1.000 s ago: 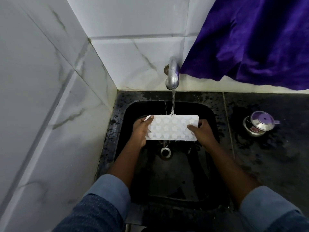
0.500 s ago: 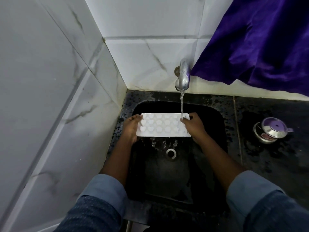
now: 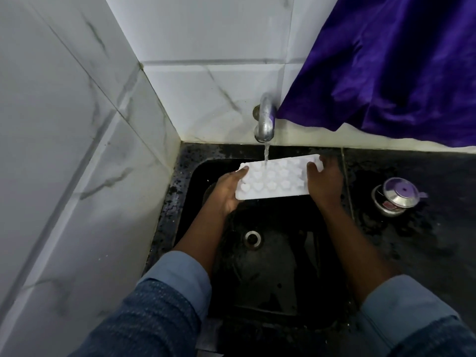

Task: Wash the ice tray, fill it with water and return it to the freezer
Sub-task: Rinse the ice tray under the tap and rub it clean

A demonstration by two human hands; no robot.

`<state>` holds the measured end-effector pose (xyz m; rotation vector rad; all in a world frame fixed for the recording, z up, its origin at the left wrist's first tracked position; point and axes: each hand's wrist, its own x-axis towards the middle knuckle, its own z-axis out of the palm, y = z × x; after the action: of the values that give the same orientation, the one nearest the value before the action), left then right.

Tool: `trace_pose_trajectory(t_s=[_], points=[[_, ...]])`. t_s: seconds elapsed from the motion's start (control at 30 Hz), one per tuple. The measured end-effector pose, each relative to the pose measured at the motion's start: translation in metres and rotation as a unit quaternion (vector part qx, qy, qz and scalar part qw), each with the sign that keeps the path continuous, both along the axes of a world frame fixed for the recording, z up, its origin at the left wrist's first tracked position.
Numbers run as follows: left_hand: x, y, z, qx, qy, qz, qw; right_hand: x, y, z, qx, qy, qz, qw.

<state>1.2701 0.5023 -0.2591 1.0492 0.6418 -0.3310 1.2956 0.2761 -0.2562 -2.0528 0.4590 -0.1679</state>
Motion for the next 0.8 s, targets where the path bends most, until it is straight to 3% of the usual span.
trace_pose_trajectory(t_s=[0.17,0.3,0.47,0.63,0.8], points=[[0.004,-0.021,-0.004,0.004,0.016,-0.040,0.999,-0.011,-0.020,0.001,-0.120,-0.008,0.015,0.993],[0.000,-0.024,-0.013,0.006,0.023,-0.008,1.000,-0.019,-0.003,-0.006,-0.325,-0.006,0.063,0.944],[-0.010,-0.012,-0.031,-0.009,0.037,0.075,0.996,-0.023,0.042,-0.008,-0.420,0.049,0.170,0.890],[-0.023,0.001,-0.035,0.009,0.043,0.136,0.990,-0.037,0.093,-0.011,-0.452,0.023,0.321,0.832],[-0.040,0.017,-0.035,0.043,0.048,0.202,0.977,-0.056,0.111,-0.019,-0.380,-0.079,0.544,0.744]])
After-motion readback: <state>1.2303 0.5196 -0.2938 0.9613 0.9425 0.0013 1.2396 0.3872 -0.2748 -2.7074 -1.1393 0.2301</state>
